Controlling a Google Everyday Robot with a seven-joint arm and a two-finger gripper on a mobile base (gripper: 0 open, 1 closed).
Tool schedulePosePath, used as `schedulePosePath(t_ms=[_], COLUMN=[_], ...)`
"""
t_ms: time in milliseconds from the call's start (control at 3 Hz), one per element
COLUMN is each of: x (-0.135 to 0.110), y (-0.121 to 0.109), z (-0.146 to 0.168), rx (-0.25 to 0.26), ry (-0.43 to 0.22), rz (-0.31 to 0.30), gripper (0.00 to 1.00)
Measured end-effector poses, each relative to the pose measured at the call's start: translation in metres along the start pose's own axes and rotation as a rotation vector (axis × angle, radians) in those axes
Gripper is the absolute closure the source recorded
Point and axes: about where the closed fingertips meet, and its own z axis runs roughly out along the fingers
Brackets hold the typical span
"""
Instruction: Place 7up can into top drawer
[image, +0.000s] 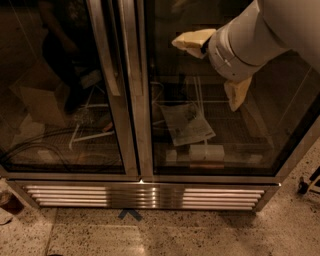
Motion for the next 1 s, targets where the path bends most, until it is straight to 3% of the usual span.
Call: schedulePosePath(t_ms=[333,1000], x=[-0.010,0.000], y=[0.024,0.022], z=[-0.003,0.003], rx=[-0.105,-0.115], ry=[0.018,0.039], rz=[-0.069,-0.042], gripper=[0.00,0.00])
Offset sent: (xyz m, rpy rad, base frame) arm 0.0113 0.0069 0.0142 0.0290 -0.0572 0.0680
